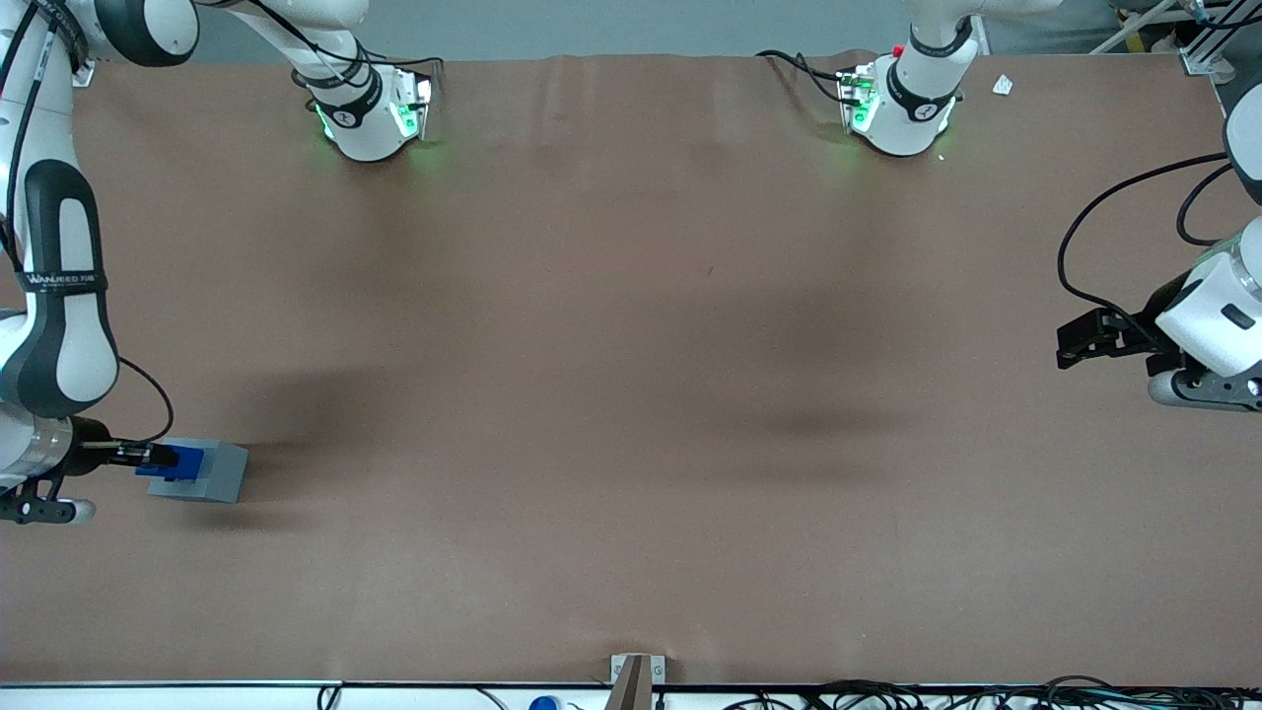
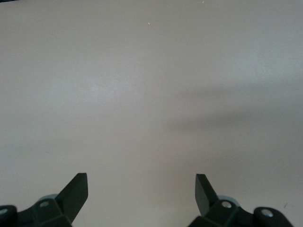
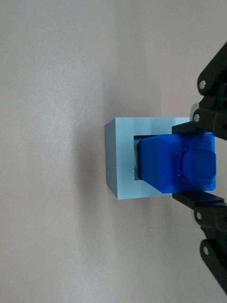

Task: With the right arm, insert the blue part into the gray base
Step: 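Lower the blue block into the gray base's opening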

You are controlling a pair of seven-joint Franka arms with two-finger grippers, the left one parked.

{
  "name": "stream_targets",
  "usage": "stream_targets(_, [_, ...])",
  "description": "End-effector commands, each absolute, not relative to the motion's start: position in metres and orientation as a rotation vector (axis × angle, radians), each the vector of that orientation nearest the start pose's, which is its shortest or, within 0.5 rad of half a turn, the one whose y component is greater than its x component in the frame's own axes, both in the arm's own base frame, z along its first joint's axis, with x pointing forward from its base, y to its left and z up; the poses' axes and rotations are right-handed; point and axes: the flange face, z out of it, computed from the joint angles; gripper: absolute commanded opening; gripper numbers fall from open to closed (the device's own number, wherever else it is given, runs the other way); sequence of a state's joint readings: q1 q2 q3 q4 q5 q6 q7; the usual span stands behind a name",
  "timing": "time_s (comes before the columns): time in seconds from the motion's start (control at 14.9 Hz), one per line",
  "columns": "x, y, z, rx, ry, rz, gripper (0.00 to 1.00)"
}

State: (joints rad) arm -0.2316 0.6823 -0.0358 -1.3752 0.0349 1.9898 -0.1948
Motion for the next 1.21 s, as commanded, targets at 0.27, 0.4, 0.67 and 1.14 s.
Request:
stream_targets(0.27, [0.699,-0.182,0.277,-3.115,0.150,0.110,0.00])
stream_targets(0.4, [0.699,-0.184,0.276,-3.119,0.151,0.094,0.00])
stream_targets(0.67, [0.702,-0.187,0.282,-3.126,0.156,0.050,0.00])
stream_targets(1.14, [0.701,-0.196,0.290,-3.118,0.183,0.025,0.01])
